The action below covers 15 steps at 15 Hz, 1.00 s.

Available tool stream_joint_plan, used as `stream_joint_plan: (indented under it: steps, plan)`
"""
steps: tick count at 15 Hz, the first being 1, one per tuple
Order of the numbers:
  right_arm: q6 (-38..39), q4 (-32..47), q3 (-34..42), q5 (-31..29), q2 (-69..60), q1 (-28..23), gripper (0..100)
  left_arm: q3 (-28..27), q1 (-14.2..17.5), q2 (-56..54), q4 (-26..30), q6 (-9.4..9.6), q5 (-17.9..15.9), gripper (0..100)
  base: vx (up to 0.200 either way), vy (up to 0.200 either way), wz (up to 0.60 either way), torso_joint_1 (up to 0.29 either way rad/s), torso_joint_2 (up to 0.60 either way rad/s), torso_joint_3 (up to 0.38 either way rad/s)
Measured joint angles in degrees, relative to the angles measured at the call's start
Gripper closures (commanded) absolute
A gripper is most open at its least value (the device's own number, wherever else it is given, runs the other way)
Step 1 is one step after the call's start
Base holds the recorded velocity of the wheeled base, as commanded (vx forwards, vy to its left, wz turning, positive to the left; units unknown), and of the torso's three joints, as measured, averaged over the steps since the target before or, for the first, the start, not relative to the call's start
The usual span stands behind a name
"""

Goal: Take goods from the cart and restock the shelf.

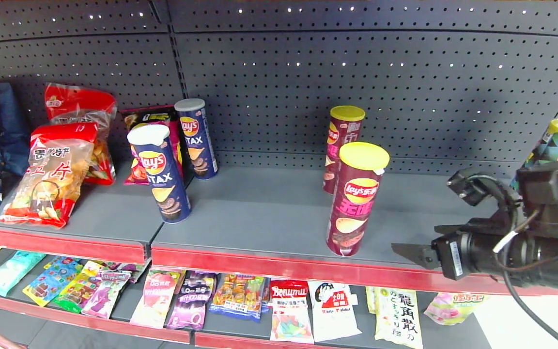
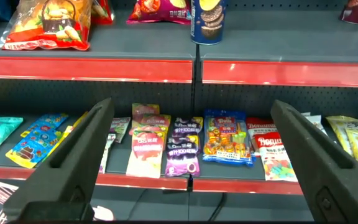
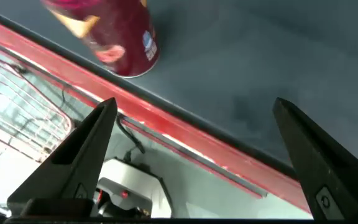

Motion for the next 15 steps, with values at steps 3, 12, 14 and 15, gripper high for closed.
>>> stream_joint_plan:
  steps: [3,12,14,15]
  plan:
    - [-0.3,-0.1,-0.8,-1.9,5.4,1.4,0,0.0,0.0,0.0,0.0,-0.02,0.0,0,0.000,0.000,0.00,0.000,0.00,0.000]
    - [-0.4,-2.8,-5.8,-6.3,13.4,1.7,0,0.0,0.0,0.0,0.0,-0.02,0.0,0,0.000,0.000,0.00,0.000,0.00,0.000]
    - [-0.3,-3.0,-6.8,-7.5,14.7,1.7,0,0.0,0.0,0.0,0.0,-0.02,0.0,0,0.000,0.000,0.00,0.000,0.00,0.000]
    - [-0.3,-3.0,-7.3,-7.9,15.3,1.7,0,0.0,0.0,0.0,0.0,0.00,0.0,0,0.000,0.000,0.00,0.000,0.00,0.000]
